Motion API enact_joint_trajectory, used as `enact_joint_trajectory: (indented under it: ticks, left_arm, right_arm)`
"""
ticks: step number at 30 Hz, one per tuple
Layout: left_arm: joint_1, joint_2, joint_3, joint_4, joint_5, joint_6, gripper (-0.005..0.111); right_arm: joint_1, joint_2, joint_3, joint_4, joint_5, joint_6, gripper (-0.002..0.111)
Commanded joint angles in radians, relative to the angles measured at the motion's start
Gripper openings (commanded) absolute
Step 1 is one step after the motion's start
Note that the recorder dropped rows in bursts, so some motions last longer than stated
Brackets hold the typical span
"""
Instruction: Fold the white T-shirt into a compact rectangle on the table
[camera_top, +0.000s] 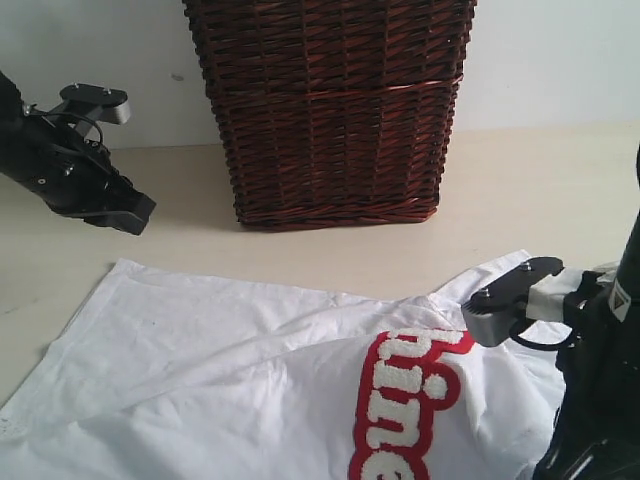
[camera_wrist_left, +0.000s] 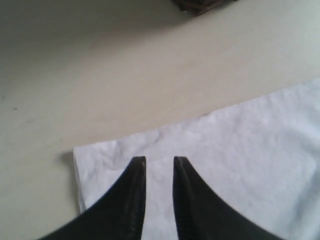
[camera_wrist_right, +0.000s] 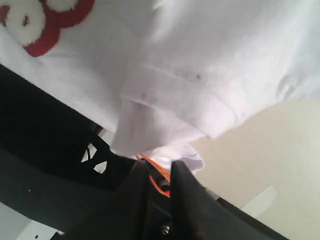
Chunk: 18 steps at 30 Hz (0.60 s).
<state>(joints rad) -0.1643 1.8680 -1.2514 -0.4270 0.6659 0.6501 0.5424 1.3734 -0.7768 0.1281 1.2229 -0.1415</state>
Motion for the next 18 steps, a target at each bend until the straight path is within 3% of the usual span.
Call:
enact_joint_trajectory:
  ticks: [1,4,7,8,10,12,15,18]
  left_arm:
    - [0.002,-0.008,0.003,-0.004,0.005,-0.007,0.021]
    - [0.002,-0.008,0.003,-0.003,-0.004,-0.007,0.021]
    - [0.002,-0.008,0.003,-0.003,-0.01,-0.007,0.021]
    - [0.002,-0.008,0.003,-0.003,-0.01,-0.007,0.021]
    - [0.002,-0.008,0.003,-0.003,-0.01,-0.007,0.021]
    - [0.002,-0.008,0.003,-0.003,-0.01,-0.007,0.021]
    - [0.002,-0.008,0.003,-0.003,-0.007,-0.007,0.02]
    - [0.002,-0.012,0.003,0.003,-0.007,-0.007,0.008]
  right_arm:
    - [0.003,0.025,-0.005,-0.053,-0.002,-0.013,0.035]
    - [0.003,0.026,-0.042,-0.169,-0.002,0.065,0.04]
    - [0.003,0.026,-0.098,-0.401,-0.002,0.292,0.039]
    - [0.003,0.026,-0.103,-0.475,-0.002,0.365,0.037]
    - [-0.015,0.039,-0.107,-0.575,-0.034,0.514,0.021]
    - [-0.058,0.072,-0.102,-0.527,-0.139,0.493,0.002]
    - [-0.12,0.159,-0.097,-0.424,-0.303,0.426,0.0]
    - [-0.169,0.249,-0.109,-0.353,-0.457,0.378,0.0]
